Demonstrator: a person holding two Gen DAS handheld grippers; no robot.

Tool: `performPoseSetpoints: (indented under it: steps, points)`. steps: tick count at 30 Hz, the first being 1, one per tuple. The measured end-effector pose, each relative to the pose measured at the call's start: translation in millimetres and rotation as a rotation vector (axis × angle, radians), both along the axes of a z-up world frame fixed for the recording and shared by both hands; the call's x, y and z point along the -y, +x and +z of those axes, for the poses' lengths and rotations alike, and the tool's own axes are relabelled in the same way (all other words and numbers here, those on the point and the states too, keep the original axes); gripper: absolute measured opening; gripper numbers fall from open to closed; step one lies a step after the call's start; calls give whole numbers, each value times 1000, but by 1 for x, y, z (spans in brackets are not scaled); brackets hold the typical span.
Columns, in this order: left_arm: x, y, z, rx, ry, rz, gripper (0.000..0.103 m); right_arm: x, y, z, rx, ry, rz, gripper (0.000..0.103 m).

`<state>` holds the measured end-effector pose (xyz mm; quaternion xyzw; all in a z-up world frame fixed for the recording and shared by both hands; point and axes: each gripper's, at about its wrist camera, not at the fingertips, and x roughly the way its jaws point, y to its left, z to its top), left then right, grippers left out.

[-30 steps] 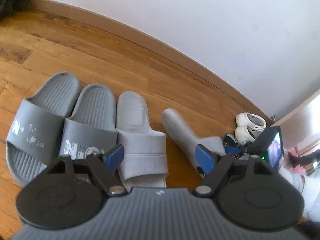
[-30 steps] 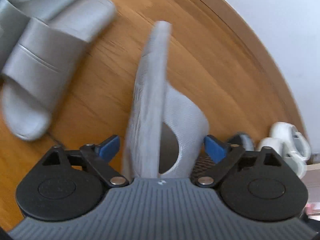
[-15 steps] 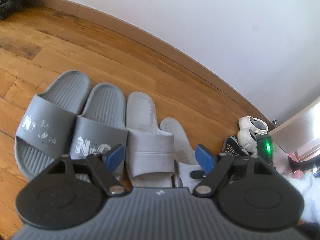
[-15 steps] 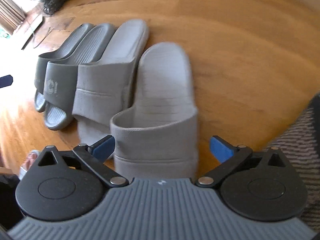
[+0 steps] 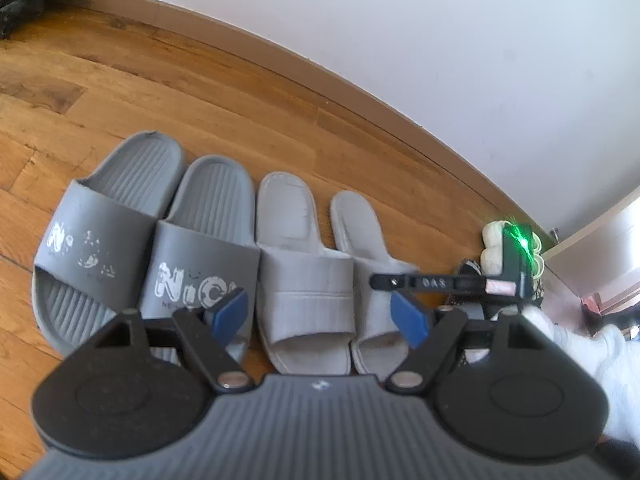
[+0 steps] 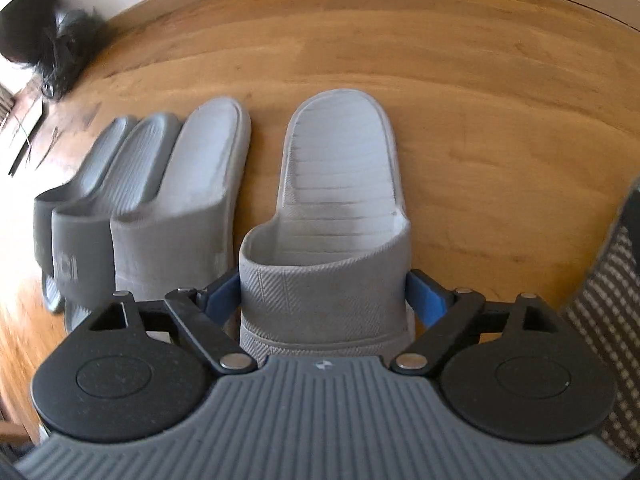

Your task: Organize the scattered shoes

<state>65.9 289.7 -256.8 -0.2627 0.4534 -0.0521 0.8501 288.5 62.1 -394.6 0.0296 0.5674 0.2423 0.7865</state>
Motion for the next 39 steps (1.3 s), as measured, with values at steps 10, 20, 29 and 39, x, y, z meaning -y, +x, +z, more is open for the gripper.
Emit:
performPoseSetpoints:
  steps: [10,20,29,39]
  points:
    - [3,0,-5,-18,10,-5,78,-31,-4,-7,-28,3,-37,91]
    - [35,20,7,54,83,-122,78,2,-46,21,5,43,-74,100]
    - [149,50,0,93,166,-582,85,142,-98,93,-44,60,132,102]
    - [208,69,-92,50,521,-896,69,270,-98,73,-123,-25,-89,102]
